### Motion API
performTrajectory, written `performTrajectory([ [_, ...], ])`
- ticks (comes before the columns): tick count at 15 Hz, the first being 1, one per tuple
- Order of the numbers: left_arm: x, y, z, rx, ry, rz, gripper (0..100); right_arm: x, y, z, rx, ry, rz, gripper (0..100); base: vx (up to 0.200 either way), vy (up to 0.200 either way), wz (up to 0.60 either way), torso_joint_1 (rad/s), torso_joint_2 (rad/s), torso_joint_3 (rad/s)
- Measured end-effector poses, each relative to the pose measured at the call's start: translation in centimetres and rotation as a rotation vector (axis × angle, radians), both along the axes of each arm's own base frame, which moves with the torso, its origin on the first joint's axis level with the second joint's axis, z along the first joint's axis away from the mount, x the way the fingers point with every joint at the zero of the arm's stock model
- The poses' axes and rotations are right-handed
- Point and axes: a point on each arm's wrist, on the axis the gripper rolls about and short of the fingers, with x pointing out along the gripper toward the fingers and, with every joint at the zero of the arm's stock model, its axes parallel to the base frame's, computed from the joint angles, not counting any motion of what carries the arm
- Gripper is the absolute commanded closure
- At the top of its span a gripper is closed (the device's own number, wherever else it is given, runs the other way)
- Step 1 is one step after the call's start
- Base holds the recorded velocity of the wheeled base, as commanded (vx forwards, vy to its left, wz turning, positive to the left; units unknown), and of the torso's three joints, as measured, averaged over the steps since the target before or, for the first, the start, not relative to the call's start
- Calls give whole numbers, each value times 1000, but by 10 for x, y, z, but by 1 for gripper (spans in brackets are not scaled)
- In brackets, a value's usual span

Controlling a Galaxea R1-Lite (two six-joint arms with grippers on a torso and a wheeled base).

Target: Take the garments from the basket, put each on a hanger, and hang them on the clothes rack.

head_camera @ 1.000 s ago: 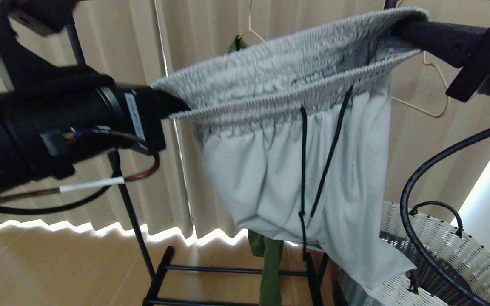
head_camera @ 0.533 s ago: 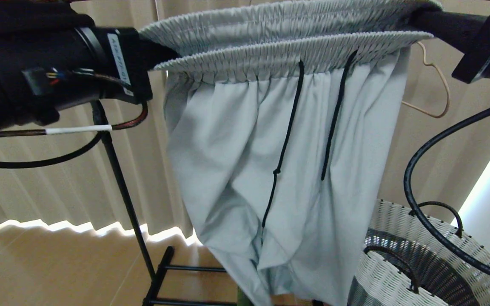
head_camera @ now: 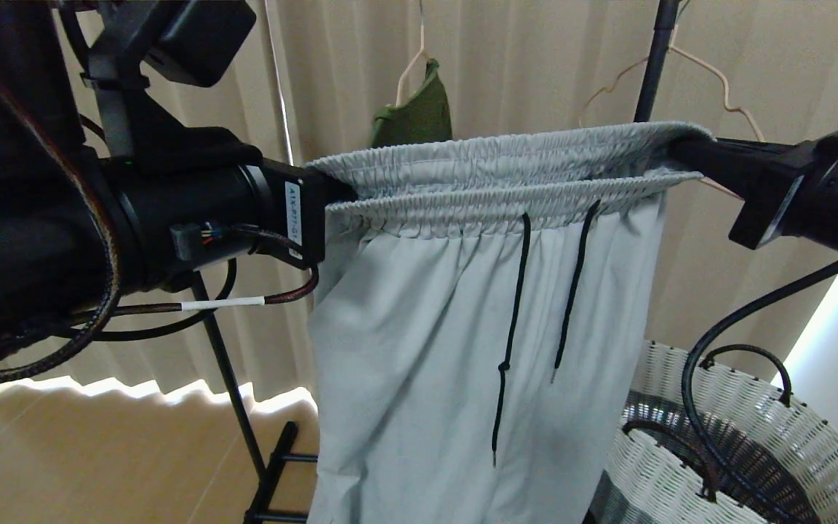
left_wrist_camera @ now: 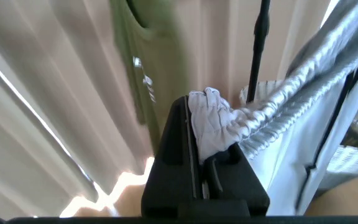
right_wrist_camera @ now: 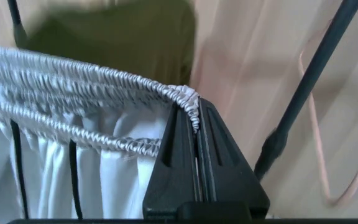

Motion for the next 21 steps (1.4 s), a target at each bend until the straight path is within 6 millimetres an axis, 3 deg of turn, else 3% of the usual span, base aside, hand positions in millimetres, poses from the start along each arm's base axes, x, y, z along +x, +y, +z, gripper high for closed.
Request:
performTrajectory([
  [10, 6, 0, 10, -21, -27, 17, 100, -8, -5, -1, -8, 9, -2, 100, 0, 0, 0, 0, 0, 0],
  [15, 42, -10, 16, -43, -35, 86, 100, -47, -22, 3, -38, 92, 26, 100, 0, 0, 0, 0, 0, 0],
  [19, 75, -28, 16, -83, -23, 102, 100, -81, -23, 7, -10, 104, 150, 100, 0, 0, 0, 0, 0, 0],
  [21, 82, -34, 11, -77, -11, 104, 100, -87, -23, 9, -5, 95, 177, 100, 0, 0, 0, 0, 0, 0],
])
